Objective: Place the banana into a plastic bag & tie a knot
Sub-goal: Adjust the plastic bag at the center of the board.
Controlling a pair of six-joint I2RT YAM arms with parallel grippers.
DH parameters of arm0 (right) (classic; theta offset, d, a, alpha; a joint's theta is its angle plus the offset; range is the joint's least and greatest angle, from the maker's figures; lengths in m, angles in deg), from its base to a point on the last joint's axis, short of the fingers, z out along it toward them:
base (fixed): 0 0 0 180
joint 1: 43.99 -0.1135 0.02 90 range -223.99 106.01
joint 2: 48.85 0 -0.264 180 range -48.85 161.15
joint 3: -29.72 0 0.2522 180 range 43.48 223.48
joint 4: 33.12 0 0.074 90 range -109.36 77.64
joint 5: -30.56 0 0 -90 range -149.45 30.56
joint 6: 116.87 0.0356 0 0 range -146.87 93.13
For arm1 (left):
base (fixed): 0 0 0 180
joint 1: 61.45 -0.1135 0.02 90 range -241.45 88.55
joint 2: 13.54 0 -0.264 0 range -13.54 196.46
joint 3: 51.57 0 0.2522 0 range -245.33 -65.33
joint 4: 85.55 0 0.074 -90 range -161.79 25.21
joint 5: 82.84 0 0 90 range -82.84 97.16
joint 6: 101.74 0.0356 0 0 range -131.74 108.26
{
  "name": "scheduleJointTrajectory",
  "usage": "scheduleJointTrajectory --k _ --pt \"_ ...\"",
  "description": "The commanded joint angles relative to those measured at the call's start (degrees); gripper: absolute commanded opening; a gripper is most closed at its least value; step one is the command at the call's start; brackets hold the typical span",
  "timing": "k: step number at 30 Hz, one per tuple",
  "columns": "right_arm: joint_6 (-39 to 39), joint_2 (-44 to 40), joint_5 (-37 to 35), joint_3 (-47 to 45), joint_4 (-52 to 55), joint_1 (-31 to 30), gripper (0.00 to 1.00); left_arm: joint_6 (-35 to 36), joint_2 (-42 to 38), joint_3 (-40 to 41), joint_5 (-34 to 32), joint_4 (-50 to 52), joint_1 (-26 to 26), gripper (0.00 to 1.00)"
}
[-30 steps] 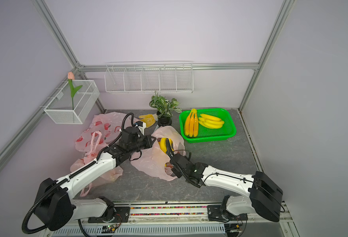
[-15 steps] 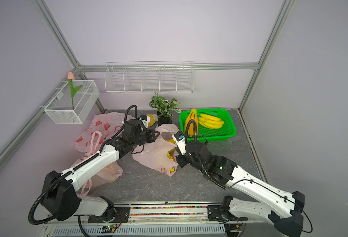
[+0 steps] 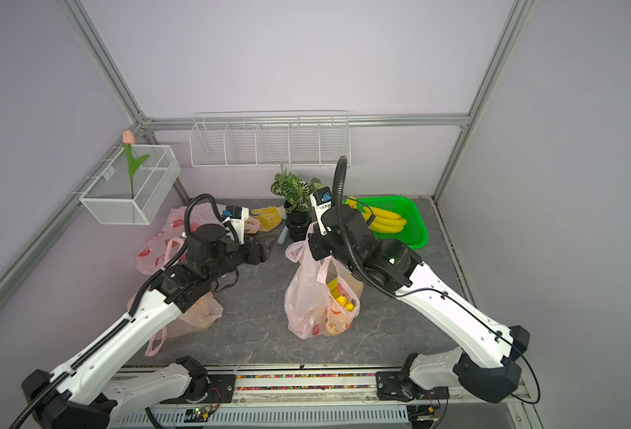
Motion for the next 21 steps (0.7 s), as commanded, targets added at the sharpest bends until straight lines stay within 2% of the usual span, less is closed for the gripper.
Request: scheduleJointTrajectory --k 1,4,7,8,11,15,18,21 --pt "2.14 1.27 1.34 1.49 1.87 0.63 0.07 8.26 -5.12 5.70 -7.04 -7.74 6.12 0.73" --pt "2.33 2.34 3.25 1.88 2.28 0.74 0.07 14.38 -7.72 11.08 -4.93 -16.83 10.91 0.75" --pt "2.53 3.24 4.14 2.97 3.36 0.78 0.07 19.84 -6.07 11.49 -2.75 -18.91 14.66 0.77" --pt "2.48 3.44 4.28 3.22 3.60 0.78 0.07 21.58 -5.13 11.16 -2.52 -18.90 16.05 0.93" --pt "2.44 3.53 4.11 3.74 3.74 0.80 0.07 25.39 -3.48 11.37 -2.74 -20.17 20.02 0.99" --pt "2.48 3.78 4.45 4.00 3.57 0.91 0.07 28.12 -1.92 11.79 -3.28 -21.50 23.13 1.00" --pt "2.70 4.32 5.41 4.26 3.41 0.86 0.07 28.10 0.56 10.46 -8.10 -20.94 23.44 0.98" --pt "2.75 4.75 5.50 4.22 3.60 0.91 0.07 28.45 1.36 10.49 -8.88 -22.10 23.53 0.96"
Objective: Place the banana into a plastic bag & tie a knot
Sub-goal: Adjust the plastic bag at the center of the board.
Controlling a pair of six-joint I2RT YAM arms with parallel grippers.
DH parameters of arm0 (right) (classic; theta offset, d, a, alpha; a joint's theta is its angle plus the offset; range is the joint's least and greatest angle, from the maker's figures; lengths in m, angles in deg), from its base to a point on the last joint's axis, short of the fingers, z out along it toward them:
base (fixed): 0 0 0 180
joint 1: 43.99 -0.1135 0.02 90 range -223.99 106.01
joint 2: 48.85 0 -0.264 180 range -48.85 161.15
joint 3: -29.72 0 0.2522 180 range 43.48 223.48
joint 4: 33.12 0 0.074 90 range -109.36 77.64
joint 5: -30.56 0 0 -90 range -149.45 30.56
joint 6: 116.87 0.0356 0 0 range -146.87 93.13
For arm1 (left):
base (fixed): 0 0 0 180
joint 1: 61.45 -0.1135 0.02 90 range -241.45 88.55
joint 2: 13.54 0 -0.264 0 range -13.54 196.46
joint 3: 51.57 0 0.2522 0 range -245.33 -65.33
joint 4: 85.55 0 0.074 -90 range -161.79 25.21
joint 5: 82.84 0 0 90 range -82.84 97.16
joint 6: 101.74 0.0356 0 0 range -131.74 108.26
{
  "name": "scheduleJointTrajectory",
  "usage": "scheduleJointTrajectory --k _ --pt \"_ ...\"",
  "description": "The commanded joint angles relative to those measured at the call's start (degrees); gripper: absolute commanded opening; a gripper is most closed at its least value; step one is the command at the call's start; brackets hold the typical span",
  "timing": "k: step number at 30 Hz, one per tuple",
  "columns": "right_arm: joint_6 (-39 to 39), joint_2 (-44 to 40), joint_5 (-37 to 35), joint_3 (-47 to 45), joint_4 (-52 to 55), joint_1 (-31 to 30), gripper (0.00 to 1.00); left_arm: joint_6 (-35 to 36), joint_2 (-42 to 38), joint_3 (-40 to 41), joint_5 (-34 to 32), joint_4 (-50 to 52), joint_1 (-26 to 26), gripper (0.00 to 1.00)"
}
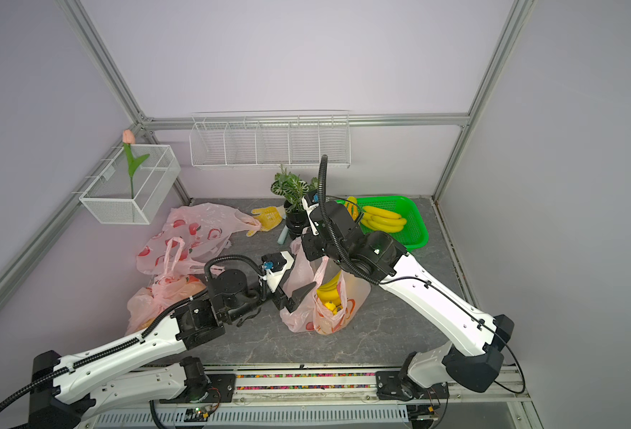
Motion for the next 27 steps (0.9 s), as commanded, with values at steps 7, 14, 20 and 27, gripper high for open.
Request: scheduleJointTrajectory --k 7,14,20,27 --pt "1.12 0.89 1.23 0.78 -0.02 0.37 0.07 3.21 3.65 -2.55 -5.85 -1.62 0.23 0.94" --pt "0.21 0.44 5.49 -1.01 -0.16 0.37 0.07 1.30 5.48 -3.67 -17.88 -4.22 -0.26 0.92" --pt "-1.24 -0.46 11.45 -4.43 -1.79 0.39 0.07 1.98 8.20 -5.45 -12.14 -4.80 -1.21 0.81" --pt "-1.38 -2.68 10.80 -7.71 -3.47 0.45 0.07 0.49 10.09 -6.62 -9.18 -4.09 -2.63 0.48"
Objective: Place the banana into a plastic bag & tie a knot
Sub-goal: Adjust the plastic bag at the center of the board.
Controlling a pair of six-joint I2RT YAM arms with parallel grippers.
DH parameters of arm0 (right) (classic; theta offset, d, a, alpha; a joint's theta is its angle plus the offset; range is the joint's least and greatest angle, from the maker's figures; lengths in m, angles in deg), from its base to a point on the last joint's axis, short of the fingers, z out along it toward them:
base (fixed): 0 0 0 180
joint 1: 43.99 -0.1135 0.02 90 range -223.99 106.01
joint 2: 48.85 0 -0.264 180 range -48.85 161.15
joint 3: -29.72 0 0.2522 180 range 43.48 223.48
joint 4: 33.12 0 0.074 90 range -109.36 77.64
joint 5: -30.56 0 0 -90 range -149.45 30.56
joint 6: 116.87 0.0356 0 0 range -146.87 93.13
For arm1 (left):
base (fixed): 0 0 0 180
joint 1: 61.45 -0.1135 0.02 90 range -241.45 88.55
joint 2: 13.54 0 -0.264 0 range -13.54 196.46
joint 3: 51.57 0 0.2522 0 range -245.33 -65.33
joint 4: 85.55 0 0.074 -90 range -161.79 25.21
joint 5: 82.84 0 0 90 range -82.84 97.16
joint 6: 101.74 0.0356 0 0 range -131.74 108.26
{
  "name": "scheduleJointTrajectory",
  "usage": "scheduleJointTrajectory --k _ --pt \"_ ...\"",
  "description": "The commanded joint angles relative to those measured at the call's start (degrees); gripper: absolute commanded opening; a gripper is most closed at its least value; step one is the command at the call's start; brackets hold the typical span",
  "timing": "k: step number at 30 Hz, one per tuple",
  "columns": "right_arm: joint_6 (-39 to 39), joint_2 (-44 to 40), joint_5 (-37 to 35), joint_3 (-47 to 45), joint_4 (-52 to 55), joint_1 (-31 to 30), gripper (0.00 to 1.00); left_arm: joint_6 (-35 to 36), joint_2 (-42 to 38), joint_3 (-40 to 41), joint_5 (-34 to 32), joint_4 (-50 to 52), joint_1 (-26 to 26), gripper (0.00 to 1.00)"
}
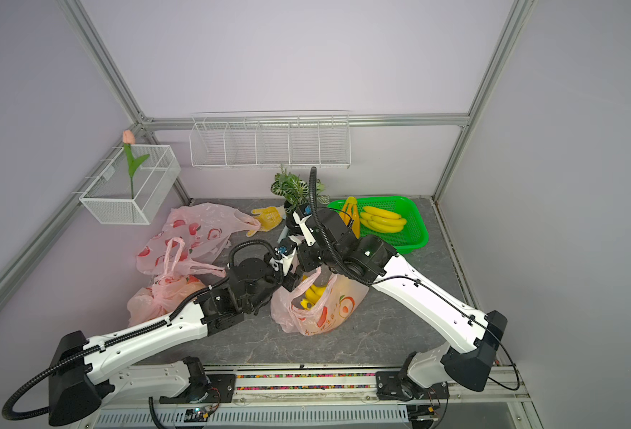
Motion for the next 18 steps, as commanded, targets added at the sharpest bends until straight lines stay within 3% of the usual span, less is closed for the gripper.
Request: scheduleJointTrajectory --k 1,6,9,18 --pt "-1.11 -2.84 0.63 -1.66 -2.31 0.14 0.07 -0.69 0.15 -2.06 2.37 -0.45 -0.70 0.44" --pt "-2.25 -3.50 0.17 -2.39 -2.60 0.37 0.13 -3.12 -0.15 -1.57 2.63 -0.53 -1.66 0.14" --pt "-3.11 -4.96 0.16 -4.32 -3.58 0.59 0.19 -5.54 0.08 -1.66 1.97 -0.36 -2.56 0.03" --pt "-6.23 -12.34 1.29 -13.00 -8.28 1.03 0.39 -9.42 0.95 -2.04 2.58 0.18 -4.00 0.00"
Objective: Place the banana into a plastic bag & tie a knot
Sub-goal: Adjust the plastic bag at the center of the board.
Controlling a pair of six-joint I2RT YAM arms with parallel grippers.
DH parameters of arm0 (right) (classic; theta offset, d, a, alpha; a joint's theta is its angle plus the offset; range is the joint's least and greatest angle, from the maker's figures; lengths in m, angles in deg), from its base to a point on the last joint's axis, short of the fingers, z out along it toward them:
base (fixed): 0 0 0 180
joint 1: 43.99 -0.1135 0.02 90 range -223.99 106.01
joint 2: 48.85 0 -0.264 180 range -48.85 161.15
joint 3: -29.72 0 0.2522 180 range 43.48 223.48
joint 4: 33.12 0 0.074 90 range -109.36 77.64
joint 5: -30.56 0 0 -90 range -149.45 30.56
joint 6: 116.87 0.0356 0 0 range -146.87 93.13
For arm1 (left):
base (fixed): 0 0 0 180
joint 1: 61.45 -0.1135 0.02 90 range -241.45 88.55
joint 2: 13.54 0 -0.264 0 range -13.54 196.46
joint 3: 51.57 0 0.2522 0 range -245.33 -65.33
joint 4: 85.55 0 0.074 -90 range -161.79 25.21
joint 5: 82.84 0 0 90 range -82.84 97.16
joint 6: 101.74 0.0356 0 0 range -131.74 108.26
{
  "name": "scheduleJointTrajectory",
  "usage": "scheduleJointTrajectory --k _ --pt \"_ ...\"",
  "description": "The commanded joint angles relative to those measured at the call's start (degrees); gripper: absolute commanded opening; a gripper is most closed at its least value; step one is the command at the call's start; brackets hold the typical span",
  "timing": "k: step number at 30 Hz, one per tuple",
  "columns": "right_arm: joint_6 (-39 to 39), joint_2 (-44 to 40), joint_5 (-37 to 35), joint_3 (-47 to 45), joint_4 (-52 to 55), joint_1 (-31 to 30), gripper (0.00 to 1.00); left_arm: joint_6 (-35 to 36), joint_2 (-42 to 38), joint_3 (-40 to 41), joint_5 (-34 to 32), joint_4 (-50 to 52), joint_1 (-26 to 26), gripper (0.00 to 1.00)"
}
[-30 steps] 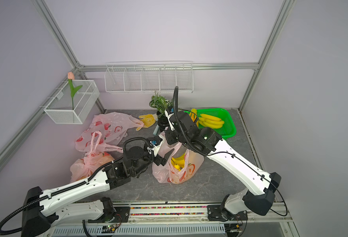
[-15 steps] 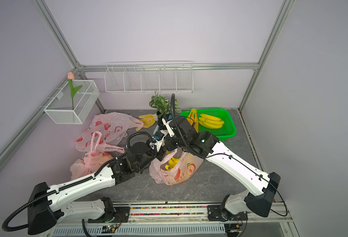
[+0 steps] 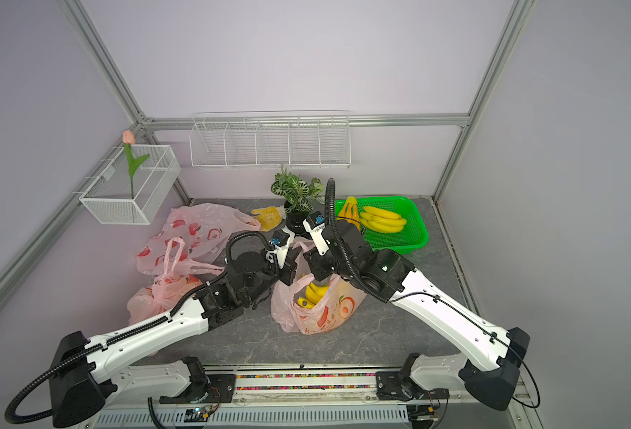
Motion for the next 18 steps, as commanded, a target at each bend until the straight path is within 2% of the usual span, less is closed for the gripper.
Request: scheduleJointTrajectory --k 1,7,15,18 --pt "-1.86 -3.25 0.88 -2.59 -3.11 0.29 0.40 -2.01 0.59 -1.80 0.49 -0.06 -0.20 0.00" --pt "-2.04 -6.06 0.24 -4.39 -3.97 0.26 0.39 -2.10 0.80 -1.55 1.29 -0.29 -0.29 0.00" --pt "-2.64 -4.74 0.04 -2.31 -2.68 0.31 0.18 -1.93 0.85 -1.51 1.38 0.24 -0.37 0.00" --pt "-2.96 -4.21 -0.66 -0.83 -2.04 0.29 0.12 -1.51 0.39 -1.12 2.01 0.54 -0.35 0.00"
